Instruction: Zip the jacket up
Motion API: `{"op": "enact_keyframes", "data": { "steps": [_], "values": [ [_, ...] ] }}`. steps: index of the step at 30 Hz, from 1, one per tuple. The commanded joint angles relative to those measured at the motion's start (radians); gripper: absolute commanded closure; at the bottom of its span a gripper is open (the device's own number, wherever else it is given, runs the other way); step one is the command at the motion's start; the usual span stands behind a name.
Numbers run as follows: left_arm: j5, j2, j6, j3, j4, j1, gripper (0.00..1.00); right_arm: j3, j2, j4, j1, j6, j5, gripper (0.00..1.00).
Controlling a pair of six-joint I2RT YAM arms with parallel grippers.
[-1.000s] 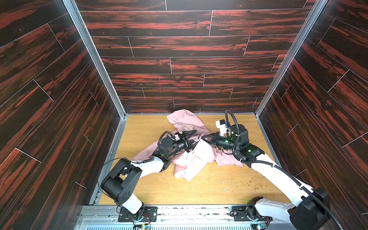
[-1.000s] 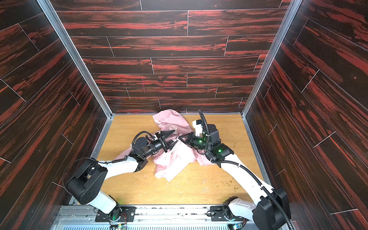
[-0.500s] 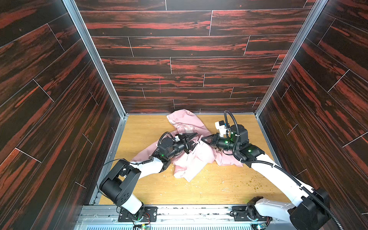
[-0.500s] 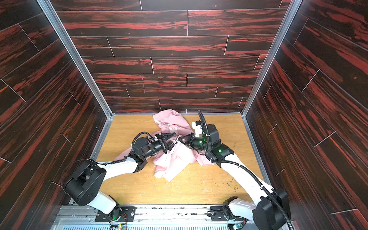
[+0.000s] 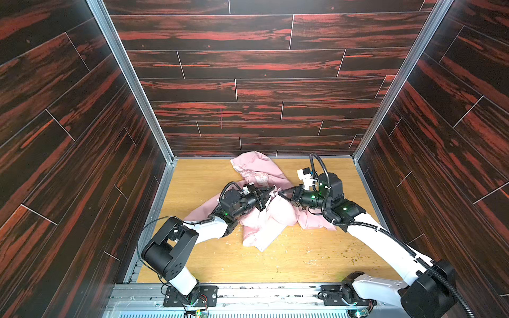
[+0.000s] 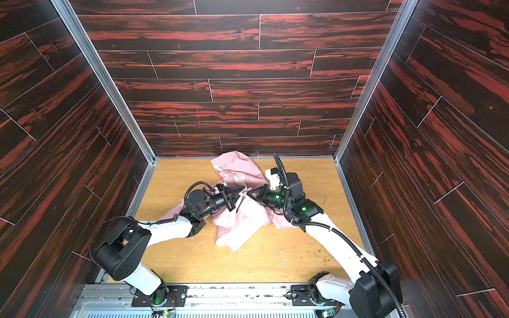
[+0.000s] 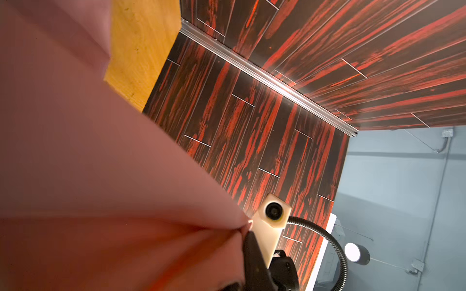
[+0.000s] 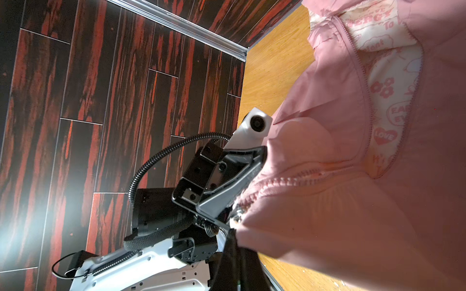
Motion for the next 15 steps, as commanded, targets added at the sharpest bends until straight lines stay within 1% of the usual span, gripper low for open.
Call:
{"op": "enact_keyframes", "data": {
  "steps": [1,4,15],
  "values": [
    [-0.005,0.014,-0.046,0.029,0.074,-0.001,0.97,-0.017,-0.029,0.019,-0.003,0.015,-0.011,1.0],
    [-0.006,0.021,-0.051,0.032,0.085,-0.001,1.0,-0.021,-0.026,0.022,-0.003,0.026,-0.008,1.0],
    [-0.041,0.043,-0.052,0.03,0.141,-0.001,1.0,-0.028,0.016,0.061,-0.003,0.084,-0.039,1.0]
  ]
}}
